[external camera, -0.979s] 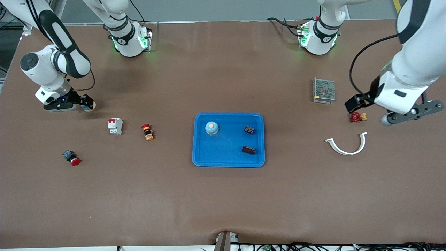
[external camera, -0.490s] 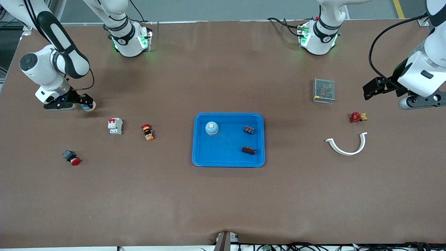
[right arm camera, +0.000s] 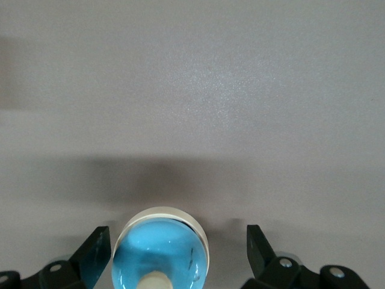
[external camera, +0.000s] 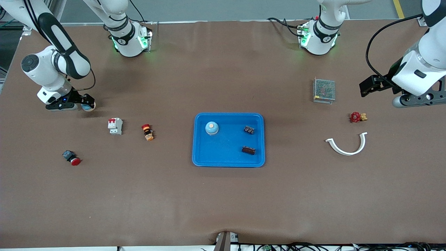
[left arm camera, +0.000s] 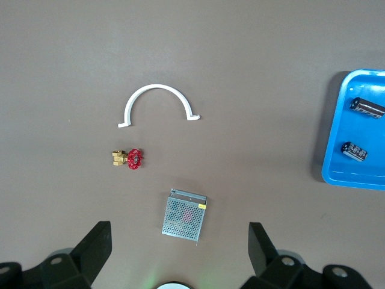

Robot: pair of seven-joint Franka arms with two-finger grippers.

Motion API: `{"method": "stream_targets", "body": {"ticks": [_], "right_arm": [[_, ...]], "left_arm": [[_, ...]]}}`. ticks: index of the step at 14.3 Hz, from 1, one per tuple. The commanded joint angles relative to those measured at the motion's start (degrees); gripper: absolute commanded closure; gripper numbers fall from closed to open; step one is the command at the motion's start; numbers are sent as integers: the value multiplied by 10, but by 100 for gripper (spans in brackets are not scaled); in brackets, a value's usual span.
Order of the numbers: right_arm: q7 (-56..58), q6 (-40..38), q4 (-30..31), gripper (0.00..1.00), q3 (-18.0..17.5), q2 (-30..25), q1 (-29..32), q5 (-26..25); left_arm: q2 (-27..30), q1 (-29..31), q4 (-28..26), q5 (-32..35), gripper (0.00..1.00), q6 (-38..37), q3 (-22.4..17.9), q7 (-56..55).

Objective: Place electrolytic capacitor and blue bell in tray

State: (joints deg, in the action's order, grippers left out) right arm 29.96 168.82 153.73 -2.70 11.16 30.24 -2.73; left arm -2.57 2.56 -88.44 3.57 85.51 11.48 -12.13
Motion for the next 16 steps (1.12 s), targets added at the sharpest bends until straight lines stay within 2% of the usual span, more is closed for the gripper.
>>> {"method": "stream_targets", "body": {"ticks": [1, 11, 13, 16], "right_arm": [[5, 7, 1, 0, -13, 11, 17, 4], [2, 6, 0, 0, -13, 14, 11, 13], [6, 6, -5, 21, -14, 16, 7, 13], [5, 6, -4, 100, -14, 18, 9, 13]], "left_arm": [[7, -1, -7, -12, 0, 1, -6, 13], [0, 2, -7, -16, 0, 28, -10, 12], [-2, 2, -8, -16, 0, 28, -10, 12], [-8, 5, -8, -16, 0, 35, -10, 12]]}}
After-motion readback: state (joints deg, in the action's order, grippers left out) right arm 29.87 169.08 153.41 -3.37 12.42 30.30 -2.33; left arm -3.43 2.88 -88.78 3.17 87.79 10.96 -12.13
